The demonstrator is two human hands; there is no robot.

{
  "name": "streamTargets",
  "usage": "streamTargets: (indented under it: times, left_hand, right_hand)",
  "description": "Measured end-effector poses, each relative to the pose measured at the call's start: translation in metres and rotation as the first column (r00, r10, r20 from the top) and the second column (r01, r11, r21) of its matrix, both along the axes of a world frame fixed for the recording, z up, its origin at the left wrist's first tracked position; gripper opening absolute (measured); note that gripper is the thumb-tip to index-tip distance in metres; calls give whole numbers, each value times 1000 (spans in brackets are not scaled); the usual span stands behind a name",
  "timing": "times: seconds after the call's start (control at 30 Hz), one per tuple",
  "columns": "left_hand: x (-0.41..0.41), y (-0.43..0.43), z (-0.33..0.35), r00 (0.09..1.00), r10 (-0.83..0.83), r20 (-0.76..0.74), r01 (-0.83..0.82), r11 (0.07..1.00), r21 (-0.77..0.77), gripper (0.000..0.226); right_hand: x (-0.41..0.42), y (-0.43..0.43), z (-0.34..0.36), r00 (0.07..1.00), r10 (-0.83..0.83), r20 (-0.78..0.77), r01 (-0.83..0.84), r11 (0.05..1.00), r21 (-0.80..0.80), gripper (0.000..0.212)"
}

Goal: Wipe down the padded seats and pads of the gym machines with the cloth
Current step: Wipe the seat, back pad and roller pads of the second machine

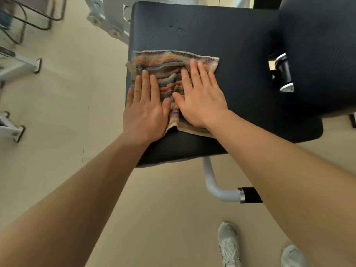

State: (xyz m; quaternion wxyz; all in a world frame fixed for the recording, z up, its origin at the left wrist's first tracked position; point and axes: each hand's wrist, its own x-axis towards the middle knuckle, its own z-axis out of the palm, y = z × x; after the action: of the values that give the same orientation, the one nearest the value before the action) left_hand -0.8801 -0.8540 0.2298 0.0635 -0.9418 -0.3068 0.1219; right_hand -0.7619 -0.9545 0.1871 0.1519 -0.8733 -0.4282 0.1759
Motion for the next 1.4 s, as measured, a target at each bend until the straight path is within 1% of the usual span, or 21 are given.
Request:
streamTargets:
  times: [0.07, 0.13, 0.2, 0.27, 0.33, 0.43, 0.47, 0.53, 0.6, 0.63, 0.73, 0.87, 0.93, 1.0, 1.1, 1.2, 1.27, 1.4]
  left_hand:
    - [-36, -29, 1, 999, -49, 4, 48, 998, 38, 72]
    - [-69, -53, 3, 995, -92, -28, 93, 995, 28, 70]
    - [-74, -55, 2, 994, -101, -29, 102, 995, 5, 70]
    - [-54, -41, -2, 998, -68, -2, 68, 997, 28, 70]
    - [-17, -19, -6, 1000, -27, 12, 27, 999, 21, 71]
    - [38, 9, -8, 995, 97, 24, -97, 995, -5, 70]
    - [46, 10, -11, 994, 102, 32, -102, 995, 2, 70]
    - [37, 1, -14, 993, 99, 62, -100, 995, 10, 70]
    - [7, -22, -10, 994, 93, 55, -95, 995, 26, 70]
    - [-9, -34, -8, 994, 103, 28, -104, 994, 30, 70]
    - [-28, -51, -9, 986, 169, -6, -168, 985, 49, 71]
    - [11, -46, -19, 935, 348, 66, -353, 931, 89, 71]
    - [37, -34, -24, 911, 404, 88, -411, 907, 93, 70]
    - [58, -17, -25, 911, 402, 90, -410, 907, 98, 68]
    - [88, 7, -25, 896, 422, 138, -434, 898, 70, 66]
    - [114, 23, -26, 879, 451, 154, -468, 878, 99, 65]
    - [129, 34, -24, 871, 465, 160, -481, 873, 82, 65]
    - [167, 77, -20, 876, 446, 180, -458, 889, 26, 66]
  right_hand:
    - [-23, -25, 1, 997, 54, 47, -56, 998, 37, 74]
    - [-51, -57, -2, 991, 101, 89, -106, 993, 55, 75]
    - [-60, -71, -6, 990, 127, 63, -130, 990, 47, 76]
    - [-49, -59, -7, 995, 100, 29, -102, 994, 45, 75]
    - [-24, -32, -7, 999, 37, 28, -38, 998, 52, 71]
    - [19, 6, -4, 1000, -26, 5, 26, 1000, -4, 68]
    - [26, 11, -4, 999, -38, 11, 38, 999, -15, 68]
    - [23, 11, -6, 999, -49, 11, 49, 999, 18, 67]
    - [0, -9, -4, 999, -4, 35, 1, 998, 60, 64]
    - [-12, -23, -3, 998, 39, 39, -42, 996, 74, 63]
    - [-19, -49, -4, 986, 164, 33, -165, 984, 59, 63]
    - [4, -27, -2, 978, 204, -35, -200, 975, 100, 67]
    - [23, -10, -7, 979, 200, -47, -194, 975, 108, 68]
    - [46, 6, -14, 980, 198, -28, -193, 975, 114, 69]
    - [78, 33, -18, 981, 195, -5, -193, 972, 132, 72]
    - [100, 55, -19, 979, 202, 14, -202, 967, 154, 71]
    - [113, 67, -16, 978, 207, 14, -206, 967, 152, 70]
    - [143, 104, -12, 986, 162, 37, -165, 976, 145, 66]
